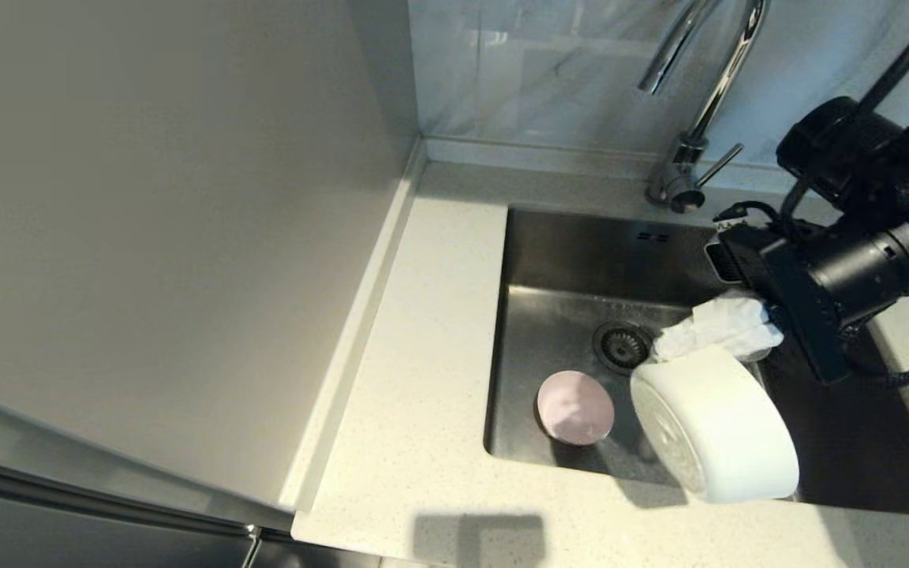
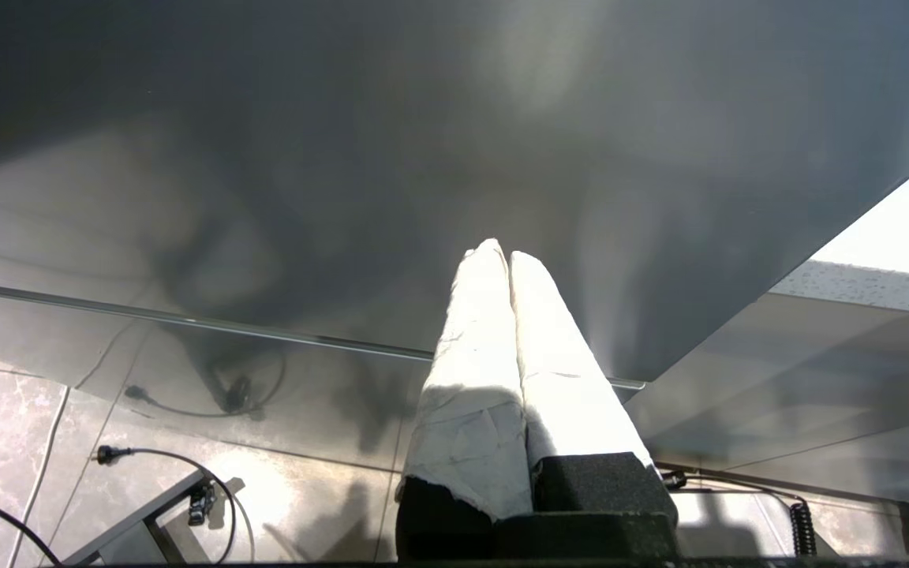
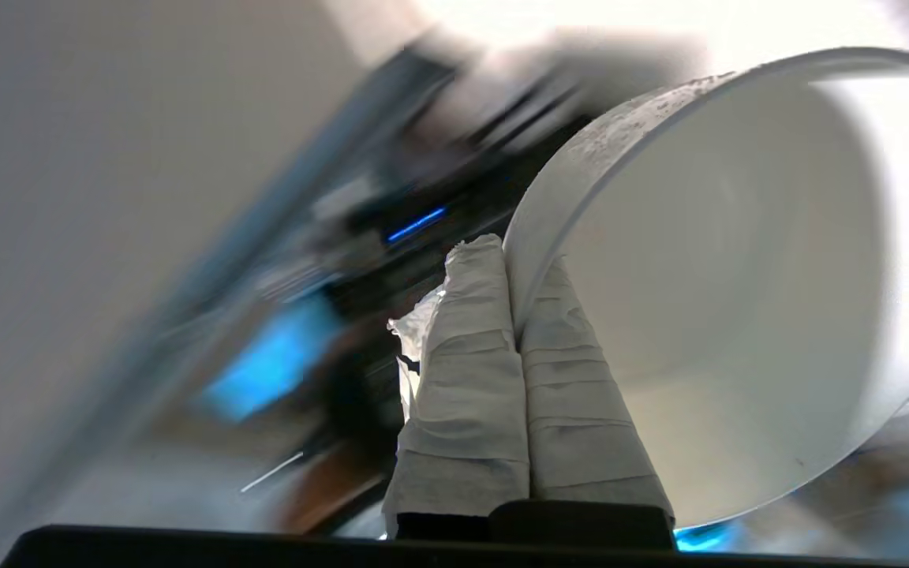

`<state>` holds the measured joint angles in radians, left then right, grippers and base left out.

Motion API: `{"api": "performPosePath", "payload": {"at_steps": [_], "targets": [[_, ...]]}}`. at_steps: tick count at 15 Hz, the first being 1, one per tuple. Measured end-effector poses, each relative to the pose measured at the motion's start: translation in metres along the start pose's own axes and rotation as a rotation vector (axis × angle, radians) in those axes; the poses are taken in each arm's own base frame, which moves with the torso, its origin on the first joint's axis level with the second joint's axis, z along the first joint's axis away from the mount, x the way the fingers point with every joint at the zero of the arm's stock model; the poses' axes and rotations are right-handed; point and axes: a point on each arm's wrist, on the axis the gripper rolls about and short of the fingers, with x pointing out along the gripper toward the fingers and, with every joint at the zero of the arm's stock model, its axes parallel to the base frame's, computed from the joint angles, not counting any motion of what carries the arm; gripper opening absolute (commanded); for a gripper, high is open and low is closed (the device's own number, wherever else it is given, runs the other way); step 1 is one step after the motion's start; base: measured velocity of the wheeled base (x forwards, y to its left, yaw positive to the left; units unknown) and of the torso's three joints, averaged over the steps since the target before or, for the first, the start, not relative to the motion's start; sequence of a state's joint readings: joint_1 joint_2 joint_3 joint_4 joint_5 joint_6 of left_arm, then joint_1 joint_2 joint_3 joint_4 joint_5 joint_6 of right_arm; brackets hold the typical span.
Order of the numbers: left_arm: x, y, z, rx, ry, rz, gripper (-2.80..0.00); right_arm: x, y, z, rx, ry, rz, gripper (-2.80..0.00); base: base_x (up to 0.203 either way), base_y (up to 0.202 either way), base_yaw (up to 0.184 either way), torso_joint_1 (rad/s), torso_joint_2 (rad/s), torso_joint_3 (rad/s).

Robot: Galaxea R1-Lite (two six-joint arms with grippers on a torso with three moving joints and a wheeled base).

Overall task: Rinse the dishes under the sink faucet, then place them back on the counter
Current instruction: Put a bowl back to the table from the sink

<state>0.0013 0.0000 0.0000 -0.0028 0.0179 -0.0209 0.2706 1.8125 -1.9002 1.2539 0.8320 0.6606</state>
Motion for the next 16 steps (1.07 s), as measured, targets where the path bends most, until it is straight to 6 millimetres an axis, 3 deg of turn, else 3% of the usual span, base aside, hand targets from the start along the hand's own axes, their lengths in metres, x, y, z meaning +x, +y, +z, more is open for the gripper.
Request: {"api": "performPosePath", "payload": {"at_steps": [2,6,9,11,16], "targets": [[0.0,0.0,0.0,0.0,0.0,0.0,-2.8,-0.02,-0.022,0.009,-0.159,-0.195,-0.228,-2.8,0.0,0.0,0.0,0.0,0.0,0.0],[0.0,0.0,0.0,0.0,0.0,-0.001,-2.8,-0.091,-0.083,0.028,-0.383,-0.448,-0.688,-2.8,0.0,0.0,0.0,0.0,0.0,0.0],[0.0,0.0,0.0,0.0,0.0,0.0,-2.8,-0.128,-0.104,0.057,-0.59,-0.645,-0.973,-2.8,0.0,0.0,0.0,0.0,0.0,0.0],[0.0,0.0,0.0,0.0,0.0,0.0,-2.8,-0.142,-0.112,0.071,-0.705,-0.707,-1.089,-2.8,0.0,0.0,0.0,0.0,0.0,0.0],[0.0,0.0,0.0,0.0,0.0,-0.001,-2.8,-0.156,-0.133,0.091,-0.728,-0.727,-1.221,-2.8,0.0,0.0,0.0,0.0,0.0,0.0]]}}
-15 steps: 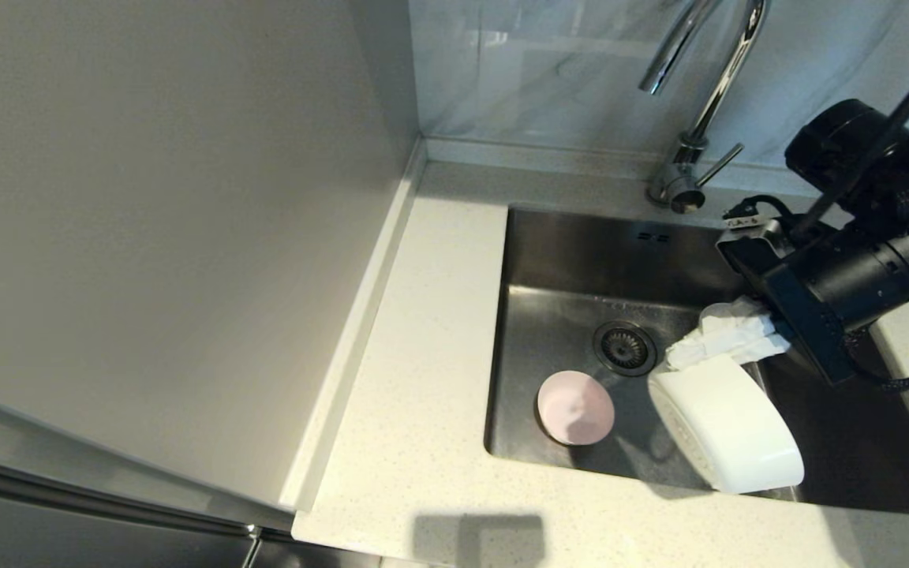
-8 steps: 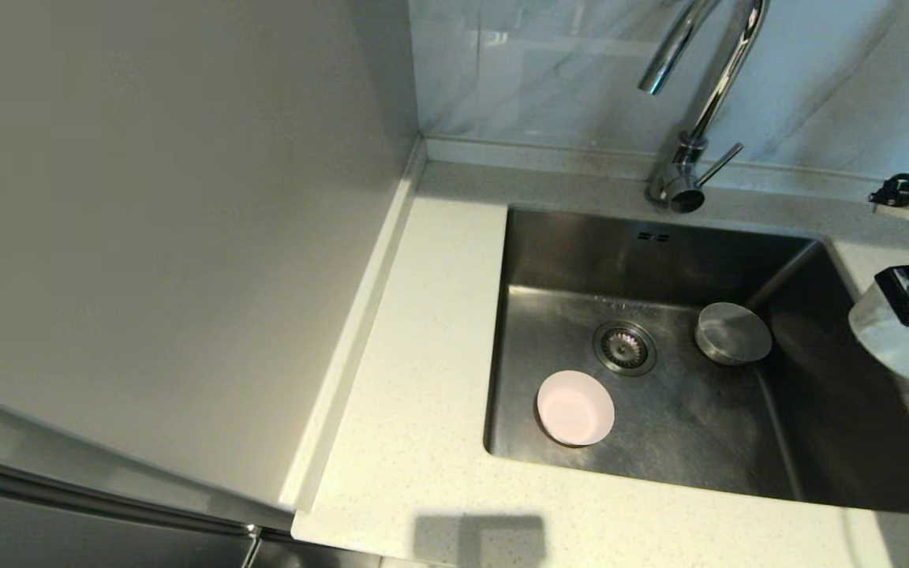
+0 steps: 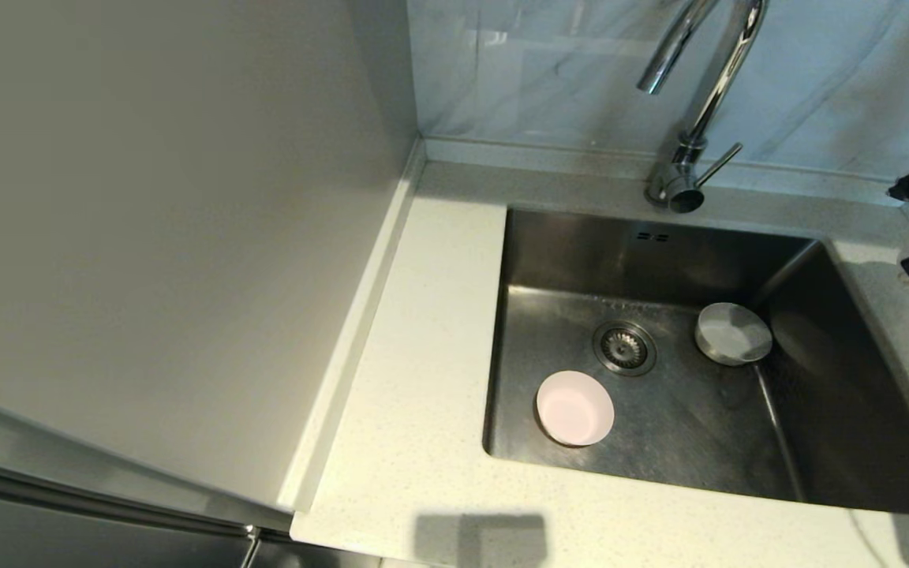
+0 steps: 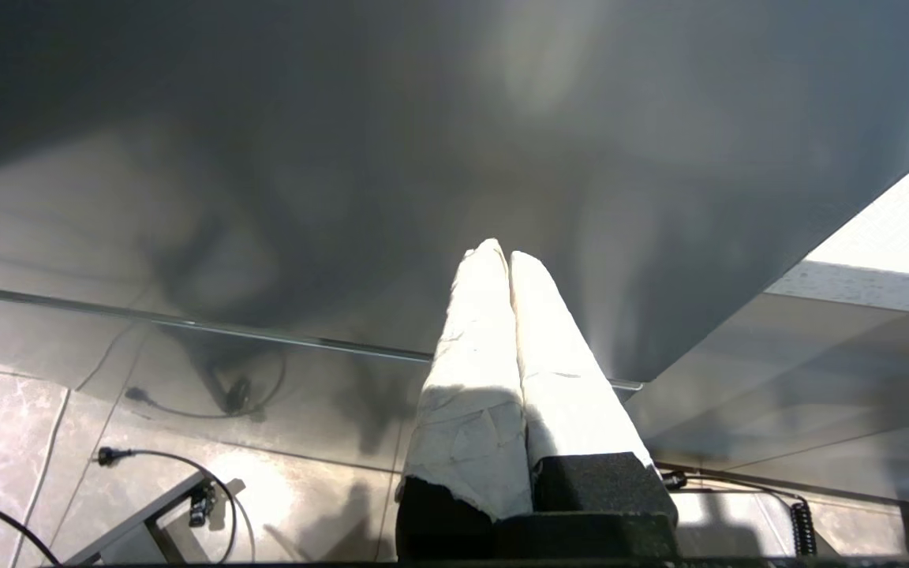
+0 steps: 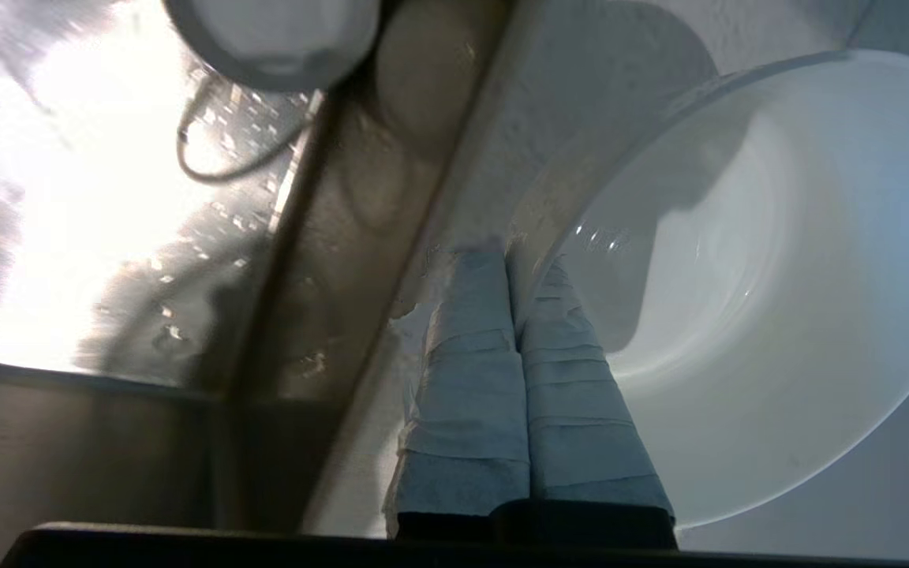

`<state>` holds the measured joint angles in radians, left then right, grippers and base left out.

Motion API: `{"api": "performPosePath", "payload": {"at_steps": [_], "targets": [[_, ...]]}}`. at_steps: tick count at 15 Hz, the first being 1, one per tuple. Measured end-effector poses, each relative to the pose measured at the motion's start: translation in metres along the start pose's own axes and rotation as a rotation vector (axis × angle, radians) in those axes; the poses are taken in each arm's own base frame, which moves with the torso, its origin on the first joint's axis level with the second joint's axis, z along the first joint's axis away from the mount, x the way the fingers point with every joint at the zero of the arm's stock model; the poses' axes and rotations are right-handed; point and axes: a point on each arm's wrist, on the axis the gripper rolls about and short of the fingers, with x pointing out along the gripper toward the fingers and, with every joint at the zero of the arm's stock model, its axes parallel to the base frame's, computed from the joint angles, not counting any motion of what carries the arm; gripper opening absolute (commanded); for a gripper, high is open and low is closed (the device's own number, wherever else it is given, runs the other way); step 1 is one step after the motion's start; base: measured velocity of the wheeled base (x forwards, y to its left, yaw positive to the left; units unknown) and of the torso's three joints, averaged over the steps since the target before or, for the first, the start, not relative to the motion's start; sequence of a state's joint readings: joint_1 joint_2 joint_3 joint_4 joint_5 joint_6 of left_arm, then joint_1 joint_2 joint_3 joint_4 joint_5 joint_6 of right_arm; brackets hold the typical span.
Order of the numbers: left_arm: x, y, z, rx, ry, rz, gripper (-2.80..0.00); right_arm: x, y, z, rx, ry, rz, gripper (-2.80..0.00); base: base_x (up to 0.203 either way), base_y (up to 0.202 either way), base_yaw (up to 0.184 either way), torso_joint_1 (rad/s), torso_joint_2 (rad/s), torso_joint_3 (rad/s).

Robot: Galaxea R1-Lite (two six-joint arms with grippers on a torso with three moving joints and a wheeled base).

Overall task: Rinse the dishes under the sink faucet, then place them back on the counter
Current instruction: Put a bowl back to the table from the sink

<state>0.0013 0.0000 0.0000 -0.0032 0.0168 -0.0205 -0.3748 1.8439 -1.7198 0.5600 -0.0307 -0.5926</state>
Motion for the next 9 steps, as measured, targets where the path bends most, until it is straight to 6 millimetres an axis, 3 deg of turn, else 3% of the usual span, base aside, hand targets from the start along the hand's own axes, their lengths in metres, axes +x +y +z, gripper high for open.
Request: {"api": "performPosePath", "payload": {"at_steps": [5,6,9], "targets": [[0.0,0.0,0.0,0.0,0.0,0.001,-2.8,0.022,-0.012,-0.005,0.006,0.014,-0.047,-2.8,0.0,0.0,0.0,0.0,0.0,0.0],[0.0,0.0,0.0,0.0,0.0,0.001,-2.8,0.025,-0.013,-0.005,-0.004,0.015,-0.049,0.0,0.0,0.0,0.0,0.0,0.0,0.0],[0.0,0.0,0.0,0.0,0.0,0.001,-2.8,0.031,-0.014,-0.008,-0.004,0.036,-0.062,0.0,0.0,0.0,0.0,0.0,0.0,0.0]]}}
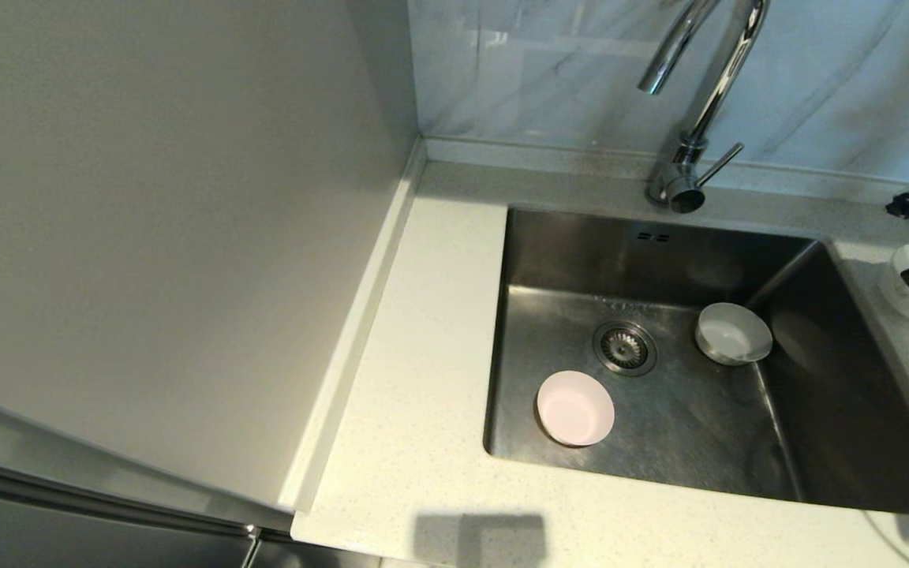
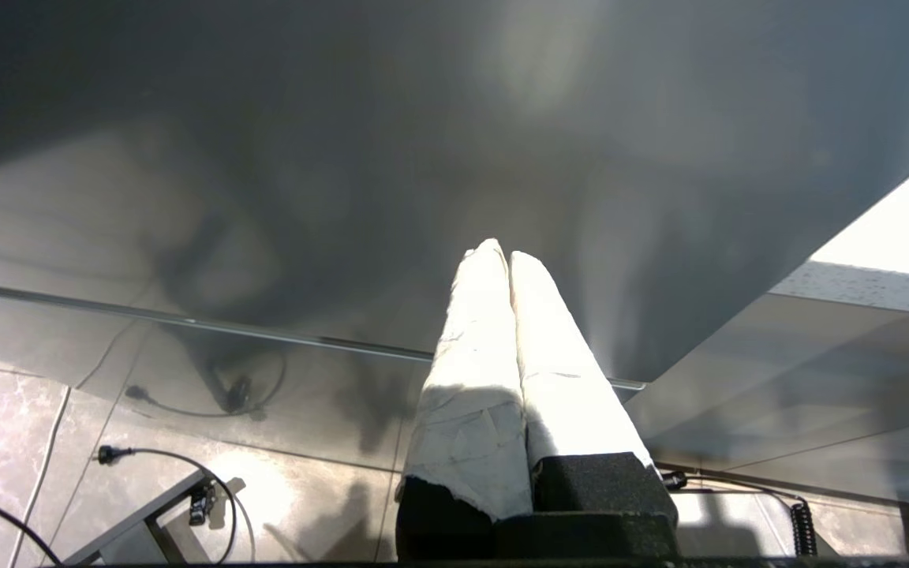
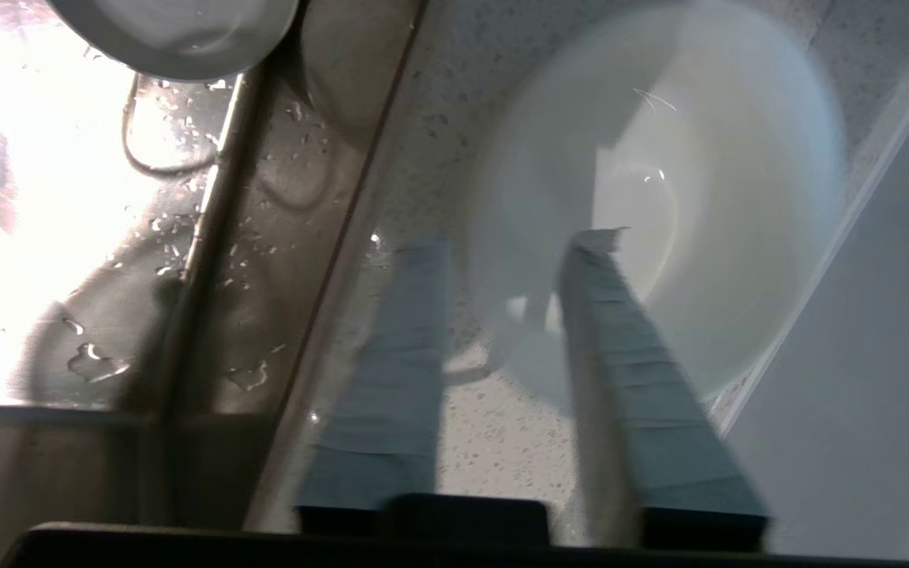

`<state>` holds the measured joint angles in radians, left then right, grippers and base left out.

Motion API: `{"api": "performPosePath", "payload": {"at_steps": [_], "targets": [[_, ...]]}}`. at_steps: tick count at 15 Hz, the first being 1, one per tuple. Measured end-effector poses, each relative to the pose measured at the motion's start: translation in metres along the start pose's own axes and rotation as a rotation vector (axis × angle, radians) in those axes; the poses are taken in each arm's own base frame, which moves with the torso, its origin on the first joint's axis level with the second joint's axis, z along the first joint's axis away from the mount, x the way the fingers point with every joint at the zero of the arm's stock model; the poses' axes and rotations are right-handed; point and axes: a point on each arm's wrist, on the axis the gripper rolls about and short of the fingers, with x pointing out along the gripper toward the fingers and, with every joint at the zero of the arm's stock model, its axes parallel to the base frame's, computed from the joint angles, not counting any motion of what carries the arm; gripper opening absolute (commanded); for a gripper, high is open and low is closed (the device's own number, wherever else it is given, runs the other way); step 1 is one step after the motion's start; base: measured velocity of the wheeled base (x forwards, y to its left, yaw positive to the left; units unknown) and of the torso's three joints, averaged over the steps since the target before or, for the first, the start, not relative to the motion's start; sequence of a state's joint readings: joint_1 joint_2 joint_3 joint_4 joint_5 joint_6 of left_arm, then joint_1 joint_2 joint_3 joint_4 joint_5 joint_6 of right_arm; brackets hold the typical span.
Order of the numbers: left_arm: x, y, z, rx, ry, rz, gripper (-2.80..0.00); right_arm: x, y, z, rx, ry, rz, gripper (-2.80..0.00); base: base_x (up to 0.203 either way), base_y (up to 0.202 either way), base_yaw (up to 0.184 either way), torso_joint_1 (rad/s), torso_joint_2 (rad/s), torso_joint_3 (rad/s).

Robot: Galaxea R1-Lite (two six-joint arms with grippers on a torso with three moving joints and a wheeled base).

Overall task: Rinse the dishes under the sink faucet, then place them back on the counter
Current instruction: Put a bowl back to the table from the sink

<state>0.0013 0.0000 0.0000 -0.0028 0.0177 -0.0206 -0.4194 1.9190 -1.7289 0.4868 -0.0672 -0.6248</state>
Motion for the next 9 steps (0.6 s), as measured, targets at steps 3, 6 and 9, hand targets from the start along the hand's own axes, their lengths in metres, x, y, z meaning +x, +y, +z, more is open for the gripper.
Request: {"api": "performPosePath", "payload": {"at_steps": [3,6,9], "targets": [[0.0,0.0,0.0,0.0,0.0,0.0,-2.8,0.001,-0.003,0.005,0.05,-0.039,-0.026,0.0,0.0,0.0,0.0,0.0,0.0,0.0],[0.0,0.0,0.0,0.0,0.0,0.0,-2.8,-0.006,-0.007,0.009,0.065,-0.087,-0.041,0.0,0.0,0.0,0.0,0.0,0.0,0.0],[0.0,0.0,0.0,0.0,0.0,0.0,-2.8,-0.033,-0.005,0.013,0.095,-0.188,0.036,0.0,0.0,0.0,0.0,0.0,0.0,0.0]]}}
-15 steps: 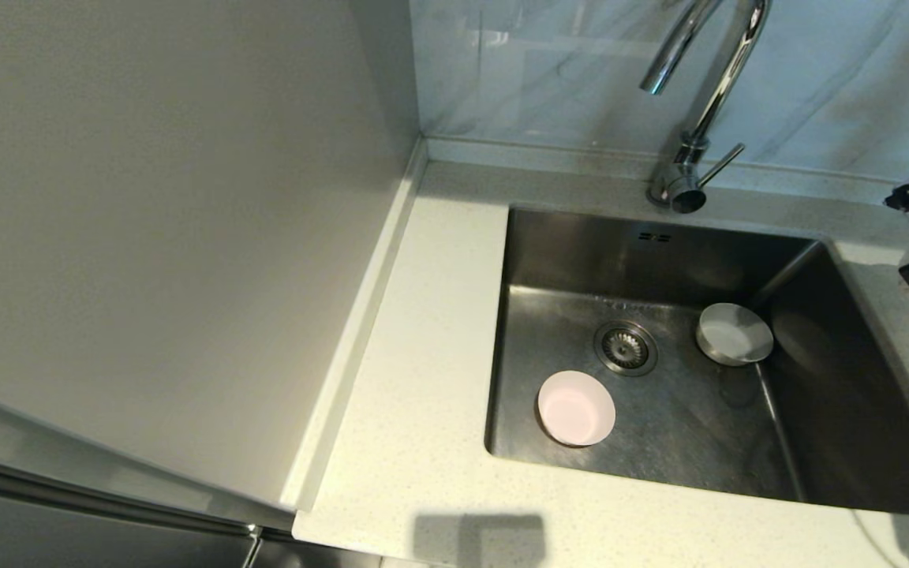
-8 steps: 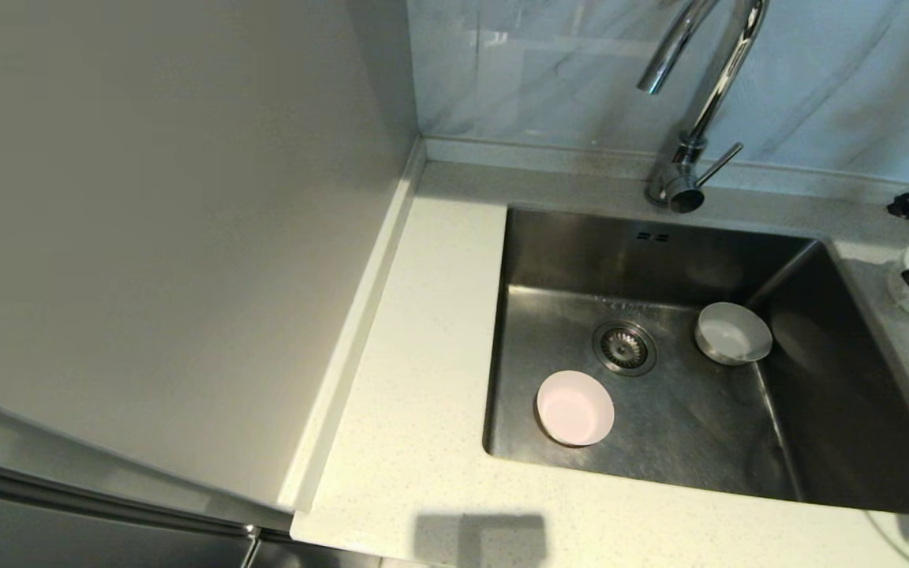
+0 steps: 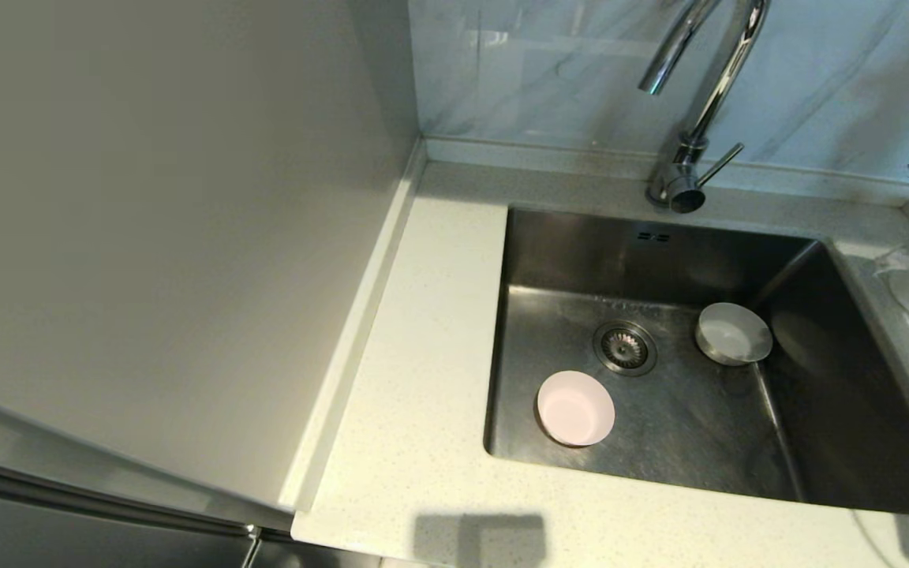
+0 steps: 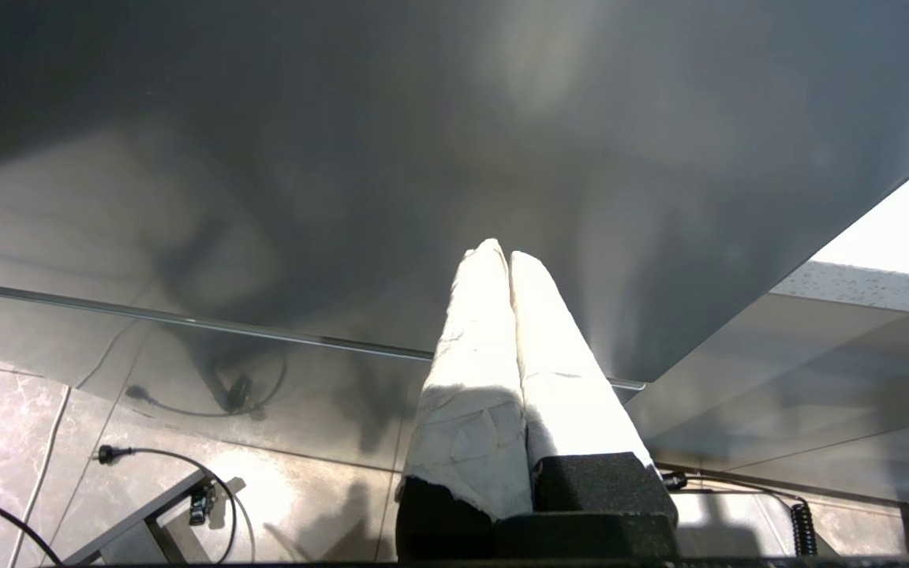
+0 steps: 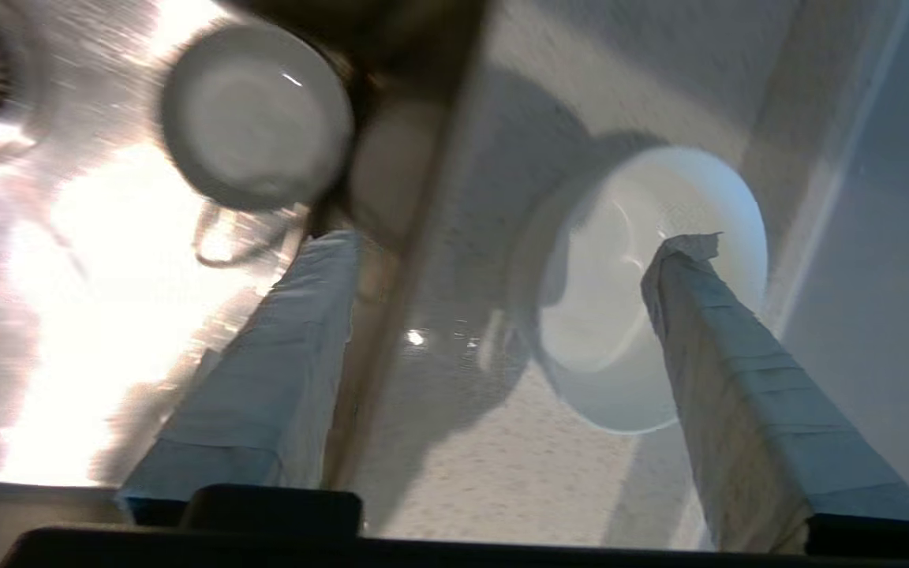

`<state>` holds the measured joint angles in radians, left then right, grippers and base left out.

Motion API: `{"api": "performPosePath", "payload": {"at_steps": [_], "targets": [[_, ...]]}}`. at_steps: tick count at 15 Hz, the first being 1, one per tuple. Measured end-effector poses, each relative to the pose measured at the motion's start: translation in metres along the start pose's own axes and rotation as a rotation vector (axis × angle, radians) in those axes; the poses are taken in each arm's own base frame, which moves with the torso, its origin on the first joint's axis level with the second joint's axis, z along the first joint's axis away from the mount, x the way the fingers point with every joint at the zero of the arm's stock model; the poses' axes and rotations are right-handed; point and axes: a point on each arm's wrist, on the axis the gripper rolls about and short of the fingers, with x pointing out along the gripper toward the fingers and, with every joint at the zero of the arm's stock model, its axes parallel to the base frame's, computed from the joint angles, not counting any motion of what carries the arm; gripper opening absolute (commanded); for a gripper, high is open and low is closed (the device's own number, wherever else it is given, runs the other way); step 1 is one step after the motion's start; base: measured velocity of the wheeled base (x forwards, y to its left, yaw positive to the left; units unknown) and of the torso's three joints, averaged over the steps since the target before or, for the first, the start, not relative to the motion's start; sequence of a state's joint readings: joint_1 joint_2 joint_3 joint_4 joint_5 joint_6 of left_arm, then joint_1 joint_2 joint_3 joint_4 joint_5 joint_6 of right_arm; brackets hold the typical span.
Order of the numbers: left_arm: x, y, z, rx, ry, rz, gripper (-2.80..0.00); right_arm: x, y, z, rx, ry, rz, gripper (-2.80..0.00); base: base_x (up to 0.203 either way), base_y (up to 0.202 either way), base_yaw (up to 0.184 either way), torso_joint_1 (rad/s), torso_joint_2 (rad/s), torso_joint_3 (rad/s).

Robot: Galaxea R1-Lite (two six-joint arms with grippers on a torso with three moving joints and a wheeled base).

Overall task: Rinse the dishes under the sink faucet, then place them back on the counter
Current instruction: Put a bowl back to the table from the sink

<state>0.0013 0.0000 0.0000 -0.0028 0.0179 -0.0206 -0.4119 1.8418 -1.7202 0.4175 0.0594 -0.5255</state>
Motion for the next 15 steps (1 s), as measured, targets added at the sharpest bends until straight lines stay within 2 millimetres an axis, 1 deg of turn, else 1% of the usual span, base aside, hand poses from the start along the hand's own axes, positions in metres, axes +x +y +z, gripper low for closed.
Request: {"api": "performPosePath", "payload": {"at_steps": [1,2,4,6,7,9,11,13,15], "targets": [[0.0,0.0,0.0,0.0,0.0,0.0,-2.8,-0.01,0.007,0.002,-0.001,-0.032,0.047,0.0,0.0,0.0,0.0,0.0,0.0,0.0],[0.0,0.0,0.0,0.0,0.0,0.0,-2.8,-0.018,0.018,0.005,-0.013,-0.061,0.105,0.0,0.0,0.0,0.0,0.0,0.0,0.0],[0.0,0.0,0.0,0.0,0.0,0.0,-2.8,-0.032,0.048,0.011,-0.056,-0.121,0.254,0.0,0.0,0.0,0.0,0.0,0.0,0.0],[0.0,0.0,0.0,0.0,0.0,-0.001,-2.8,-0.035,0.084,0.016,-0.112,-0.158,0.359,0.0,0.0,0.0,0.0,0.0,0.0,0.0],[0.0,0.0,0.0,0.0,0.0,0.0,-2.8,-0.032,0.103,0.016,-0.14,-0.166,0.386,0.0,0.0,0.0,0.0,0.0,0.0,0.0],[0.0,0.0,0.0,0.0,0.0,0.0,-2.8,-0.017,0.131,0.018,-0.18,-0.179,0.368,0.0,0.0,0.0,0.0,0.0,0.0,0.0],[0.0,0.0,0.0,0.0,0.0,0.0,-2.8,0.005,0.151,0.018,-0.199,-0.168,0.324,0.0,0.0,0.0,0.0,0.0,0.0,0.0],[0.0,0.0,0.0,0.0,0.0,0.0,-2.8,0.028,0.166,0.012,-0.21,-0.126,0.321,0.0,0.0,0.0,0.0,0.0,0.0,0.0],[0.0,0.0,0.0,0.0,0.0,0.0,-2.8,0.054,0.177,0.006,-0.218,-0.075,0.268,0.0,0.0,0.0,0.0,0.0,0.0,0.0]]}}
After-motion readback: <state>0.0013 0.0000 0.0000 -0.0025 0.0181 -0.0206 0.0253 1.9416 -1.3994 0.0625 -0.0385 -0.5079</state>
